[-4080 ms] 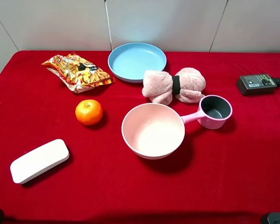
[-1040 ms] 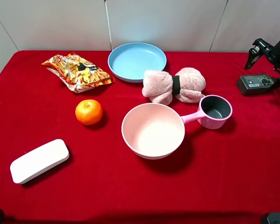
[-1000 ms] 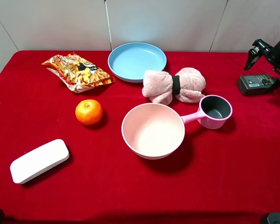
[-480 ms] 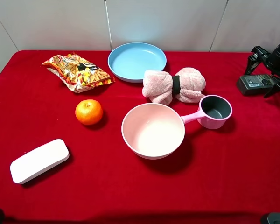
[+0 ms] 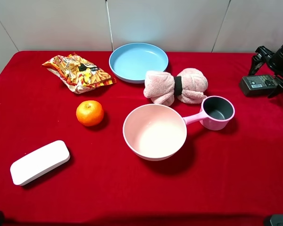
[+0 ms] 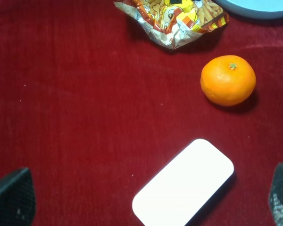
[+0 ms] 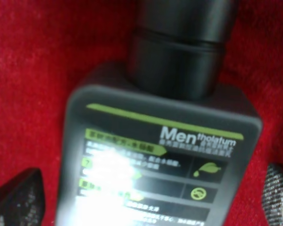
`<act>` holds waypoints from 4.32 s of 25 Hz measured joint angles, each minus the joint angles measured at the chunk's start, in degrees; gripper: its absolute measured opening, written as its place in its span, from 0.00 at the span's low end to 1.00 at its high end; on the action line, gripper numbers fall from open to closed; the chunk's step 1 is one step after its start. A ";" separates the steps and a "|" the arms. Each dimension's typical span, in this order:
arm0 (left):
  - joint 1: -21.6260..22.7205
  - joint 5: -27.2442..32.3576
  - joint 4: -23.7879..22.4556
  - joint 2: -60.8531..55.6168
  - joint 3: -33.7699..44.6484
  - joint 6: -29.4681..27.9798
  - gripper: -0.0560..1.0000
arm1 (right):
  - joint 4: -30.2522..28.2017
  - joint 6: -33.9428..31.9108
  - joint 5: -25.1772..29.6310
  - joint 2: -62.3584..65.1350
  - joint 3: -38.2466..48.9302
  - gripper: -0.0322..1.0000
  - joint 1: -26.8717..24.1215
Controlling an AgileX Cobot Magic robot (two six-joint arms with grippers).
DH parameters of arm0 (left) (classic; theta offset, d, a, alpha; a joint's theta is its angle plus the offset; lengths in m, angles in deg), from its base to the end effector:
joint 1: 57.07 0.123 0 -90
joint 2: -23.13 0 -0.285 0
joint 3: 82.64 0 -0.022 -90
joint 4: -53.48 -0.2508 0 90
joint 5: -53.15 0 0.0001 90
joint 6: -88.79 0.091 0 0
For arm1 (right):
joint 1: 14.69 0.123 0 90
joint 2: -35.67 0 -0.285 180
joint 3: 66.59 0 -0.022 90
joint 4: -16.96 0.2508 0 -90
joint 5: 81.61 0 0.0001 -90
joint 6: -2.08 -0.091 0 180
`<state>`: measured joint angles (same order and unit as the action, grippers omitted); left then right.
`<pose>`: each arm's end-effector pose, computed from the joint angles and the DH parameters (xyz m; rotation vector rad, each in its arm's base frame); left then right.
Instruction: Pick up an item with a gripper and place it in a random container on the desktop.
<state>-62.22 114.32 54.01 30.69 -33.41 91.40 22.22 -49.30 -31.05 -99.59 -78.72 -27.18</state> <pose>-0.0045 -0.0003 0.2735 0.1397 2.0542 -0.0385 0.4257 -0.0877 0.1147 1.6877 2.5503 0.1630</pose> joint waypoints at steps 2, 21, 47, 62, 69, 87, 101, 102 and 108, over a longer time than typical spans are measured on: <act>0.00 0.00 0.00 0.00 0.00 0.00 0.99 | 0.00 -0.05 -0.06 -0.23 0.00 0.70 0.00; 0.00 0.00 0.00 0.00 0.00 0.00 0.99 | 0.16 -0.36 -0.09 -0.30 -0.12 0.50 0.00; 0.00 0.00 0.00 0.00 0.00 -0.01 0.99 | -2.31 3.48 14.03 1.57 -8.30 0.50 0.00; 0.00 0.00 0.00 0.00 0.00 -0.01 0.99 | -2.65 11.53 18.53 2.19 -12.21 0.50 5.02; 0.00 0.00 0.00 0.00 0.00 -0.01 0.99 | -1.30 13.95 18.96 2.39 -13.49 0.50 9.35; 0.00 0.00 0.00 0.00 0.00 -0.01 0.99 | 0.10 15.69 19.17 2.39 -23.72 0.50 21.77; 0.00 0.00 0.00 0.00 0.00 -0.01 0.99 | 3.82 15.69 19.11 2.39 -23.77 0.50 29.54; 0.00 0.00 0.00 0.00 0.00 -0.01 0.99 | 4.21 15.69 18.84 2.39 -23.77 0.50 30.06; 0.00 0.00 0.00 0.00 0.00 -0.01 0.99 | 4.98 15.69 14.51 2.39 -23.77 0.50 32.92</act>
<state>-62.22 114.32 54.01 30.69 -33.41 91.38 27.19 -33.61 -16.54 -97.20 -102.49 5.74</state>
